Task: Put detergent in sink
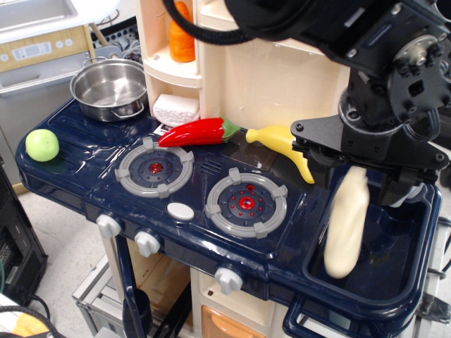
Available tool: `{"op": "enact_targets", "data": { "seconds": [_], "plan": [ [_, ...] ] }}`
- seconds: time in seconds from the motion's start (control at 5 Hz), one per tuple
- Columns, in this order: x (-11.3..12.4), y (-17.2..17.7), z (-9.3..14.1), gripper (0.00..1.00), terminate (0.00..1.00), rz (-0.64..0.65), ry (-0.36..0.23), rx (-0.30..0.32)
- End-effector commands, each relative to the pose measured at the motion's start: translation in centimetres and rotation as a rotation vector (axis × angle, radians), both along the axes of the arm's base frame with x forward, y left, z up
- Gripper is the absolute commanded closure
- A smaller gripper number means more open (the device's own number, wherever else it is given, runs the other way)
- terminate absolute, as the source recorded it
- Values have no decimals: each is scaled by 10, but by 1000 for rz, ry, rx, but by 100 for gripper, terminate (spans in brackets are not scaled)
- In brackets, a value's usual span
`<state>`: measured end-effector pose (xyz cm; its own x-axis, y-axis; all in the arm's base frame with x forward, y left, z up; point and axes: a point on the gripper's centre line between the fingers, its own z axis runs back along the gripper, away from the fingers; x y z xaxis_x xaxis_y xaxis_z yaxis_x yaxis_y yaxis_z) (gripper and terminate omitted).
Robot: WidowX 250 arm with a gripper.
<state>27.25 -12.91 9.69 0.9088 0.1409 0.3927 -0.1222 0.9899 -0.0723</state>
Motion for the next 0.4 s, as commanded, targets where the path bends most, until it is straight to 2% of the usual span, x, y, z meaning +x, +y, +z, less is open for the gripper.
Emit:
{"op": "enact_targets", "data": {
  "seconds": [0.0, 0.2],
  "plan": [
    [6, -5, 11, 0, 0, 9, -29, -20],
    [6, -5, 11, 0, 100, 9, -29, -20]
  ]
}}
